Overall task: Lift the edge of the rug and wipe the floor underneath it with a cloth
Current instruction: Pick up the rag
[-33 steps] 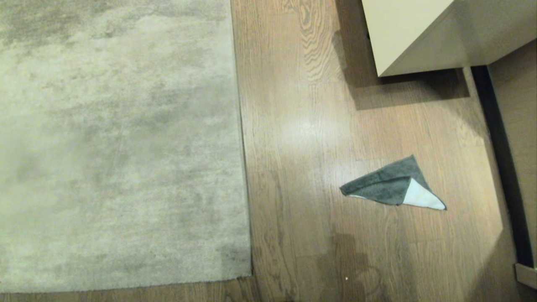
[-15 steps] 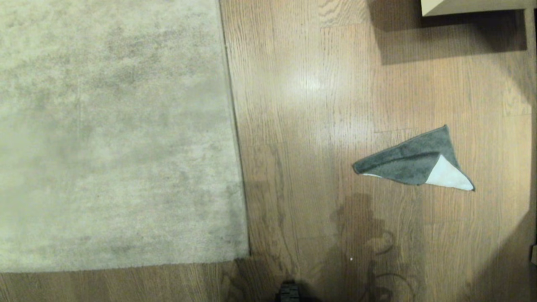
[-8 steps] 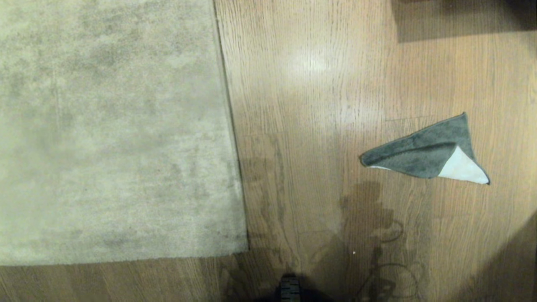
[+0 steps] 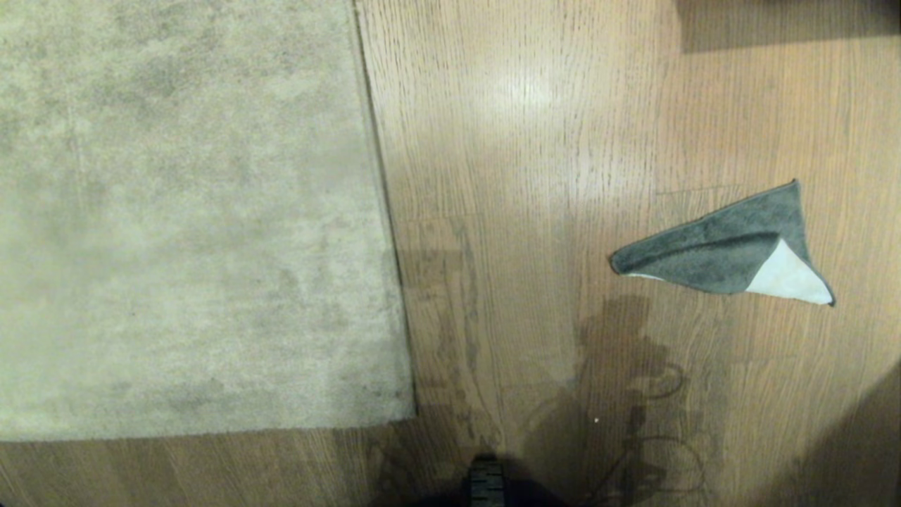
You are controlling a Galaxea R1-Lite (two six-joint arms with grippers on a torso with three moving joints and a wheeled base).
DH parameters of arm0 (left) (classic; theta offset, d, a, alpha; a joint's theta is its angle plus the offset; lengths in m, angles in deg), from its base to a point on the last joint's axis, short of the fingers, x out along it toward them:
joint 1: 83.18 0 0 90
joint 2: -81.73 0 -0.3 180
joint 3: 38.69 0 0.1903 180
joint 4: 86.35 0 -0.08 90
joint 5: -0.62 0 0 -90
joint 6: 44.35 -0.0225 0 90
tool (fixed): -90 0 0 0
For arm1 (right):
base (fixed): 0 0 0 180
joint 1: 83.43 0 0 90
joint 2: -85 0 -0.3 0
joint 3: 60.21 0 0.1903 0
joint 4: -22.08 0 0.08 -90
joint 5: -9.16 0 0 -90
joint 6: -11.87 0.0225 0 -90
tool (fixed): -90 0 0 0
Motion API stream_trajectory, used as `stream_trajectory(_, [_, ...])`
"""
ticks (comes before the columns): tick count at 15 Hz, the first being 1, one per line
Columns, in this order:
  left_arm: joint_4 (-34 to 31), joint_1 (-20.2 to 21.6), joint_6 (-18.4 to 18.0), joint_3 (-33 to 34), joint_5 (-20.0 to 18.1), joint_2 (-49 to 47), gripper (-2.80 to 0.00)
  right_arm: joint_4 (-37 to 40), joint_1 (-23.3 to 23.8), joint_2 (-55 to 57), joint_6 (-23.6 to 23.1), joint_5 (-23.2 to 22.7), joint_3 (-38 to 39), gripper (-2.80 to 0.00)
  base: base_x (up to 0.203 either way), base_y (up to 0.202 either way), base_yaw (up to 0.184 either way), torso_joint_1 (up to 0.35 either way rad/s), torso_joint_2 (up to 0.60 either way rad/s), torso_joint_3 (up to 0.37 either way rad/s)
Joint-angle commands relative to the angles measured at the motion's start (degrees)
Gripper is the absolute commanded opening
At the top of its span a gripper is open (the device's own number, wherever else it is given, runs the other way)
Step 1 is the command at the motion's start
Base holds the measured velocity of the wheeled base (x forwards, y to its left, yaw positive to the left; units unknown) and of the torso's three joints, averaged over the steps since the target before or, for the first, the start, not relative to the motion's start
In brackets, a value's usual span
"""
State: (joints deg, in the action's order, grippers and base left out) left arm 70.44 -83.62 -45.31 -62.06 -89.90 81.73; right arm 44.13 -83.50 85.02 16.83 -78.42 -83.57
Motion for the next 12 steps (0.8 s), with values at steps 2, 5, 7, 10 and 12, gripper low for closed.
stream_trajectory(2, [0.02,0.0,0.0,0.0,0.0,0.0,-2.8,-0.01,-0.01,-0.02,0.04,0.05,0.0,-2.8,0.0,0.0,0.0,0.0,0.0,0.0])
stream_trajectory(5, [0.02,0.0,0.0,0.0,0.0,0.0,-2.8,-0.01,-0.01,-0.02,0.04,0.05,0.0,-2.8,0.0,0.0,0.0,0.0,0.0,0.0])
stream_trajectory(7, [0.02,0.0,0.0,0.0,0.04,0.0,-2.8,-0.01,-0.01,-0.02,0.04,0.05,0.0,-2.8,0.0,0.0,0.0,0.0,0.0,0.0])
stream_trajectory(10, [-0.05,0.0,0.0,0.0,0.08,0.0,-2.8,-0.01,-0.01,-0.02,0.04,0.05,0.0,-2.8,0.0,0.0,0.0,0.0,0.0,0.0])
stream_trajectory(12, [0.01,0.0,0.0,0.0,0.0,0.0,-2.8,-0.01,-0.01,-0.02,0.04,0.05,0.0,-2.8,0.0,0.0,0.0,0.0,0.0,0.0])
